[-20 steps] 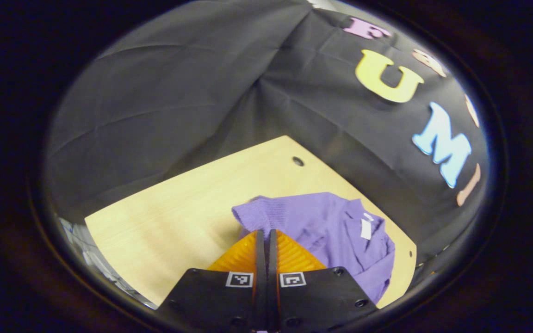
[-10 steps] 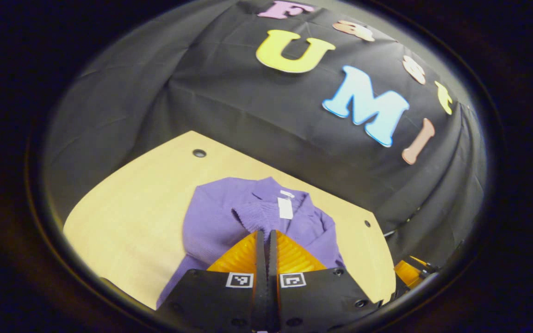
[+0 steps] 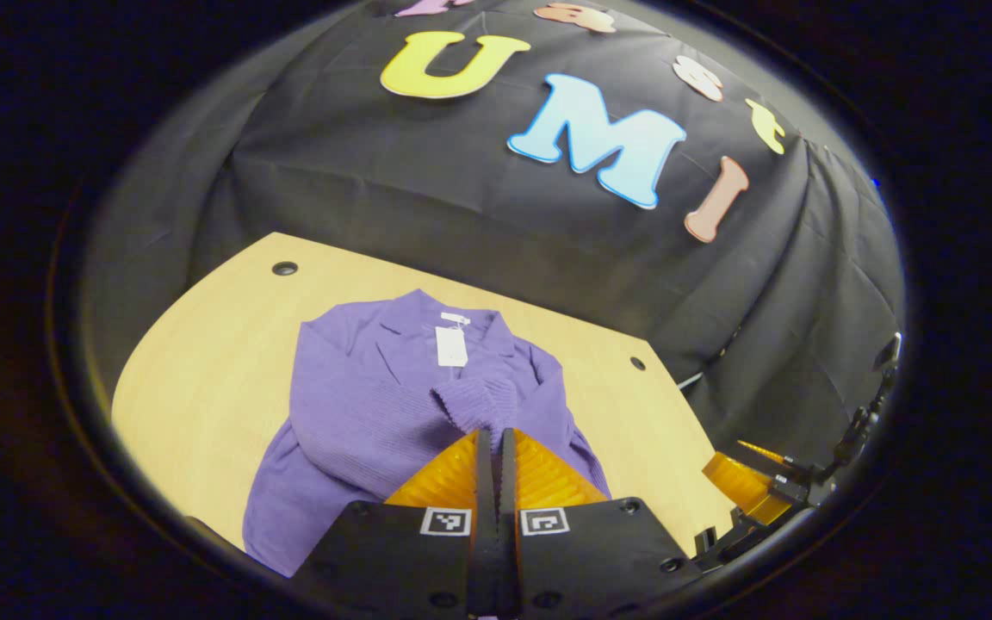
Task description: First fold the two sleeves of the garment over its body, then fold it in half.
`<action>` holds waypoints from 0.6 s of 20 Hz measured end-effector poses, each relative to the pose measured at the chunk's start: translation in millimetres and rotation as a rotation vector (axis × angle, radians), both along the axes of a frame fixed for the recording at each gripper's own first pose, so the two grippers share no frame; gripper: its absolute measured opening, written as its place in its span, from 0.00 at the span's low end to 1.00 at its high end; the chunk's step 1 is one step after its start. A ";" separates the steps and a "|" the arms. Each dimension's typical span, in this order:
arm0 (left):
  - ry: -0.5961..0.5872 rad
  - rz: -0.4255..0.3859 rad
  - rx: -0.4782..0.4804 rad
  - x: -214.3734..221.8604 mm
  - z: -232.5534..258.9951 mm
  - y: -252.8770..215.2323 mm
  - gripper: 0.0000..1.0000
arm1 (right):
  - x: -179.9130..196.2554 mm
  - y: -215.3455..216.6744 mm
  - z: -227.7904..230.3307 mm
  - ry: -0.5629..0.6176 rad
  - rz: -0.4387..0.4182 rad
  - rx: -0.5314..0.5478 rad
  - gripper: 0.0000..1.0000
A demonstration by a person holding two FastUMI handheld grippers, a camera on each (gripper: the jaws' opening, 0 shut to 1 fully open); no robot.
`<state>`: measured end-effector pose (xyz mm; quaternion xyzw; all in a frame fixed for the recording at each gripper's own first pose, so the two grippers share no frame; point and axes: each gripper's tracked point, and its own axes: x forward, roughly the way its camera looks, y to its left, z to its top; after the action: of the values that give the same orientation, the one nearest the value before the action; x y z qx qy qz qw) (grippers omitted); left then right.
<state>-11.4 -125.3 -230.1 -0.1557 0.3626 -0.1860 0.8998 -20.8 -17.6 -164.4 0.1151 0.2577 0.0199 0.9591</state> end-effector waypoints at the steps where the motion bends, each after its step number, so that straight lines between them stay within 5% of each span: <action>1: 0.011 -0.022 0.009 -4.9 -4.7 -8.8 0.07 | -3.0 -2.2 0.0 0.002 0.001 0.001 0.90; 12: 0.142 -0.069 0.102 -52.2 -87.1 -50.2 0.07 | -25.9 -11.5 -15.4 0.028 0.059 -0.006 0.89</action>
<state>-63.6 -175.4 -317.2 -0.1099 0.4397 -0.1866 0.8717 -46.6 -29.1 -179.8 0.1048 0.2746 0.0460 0.9547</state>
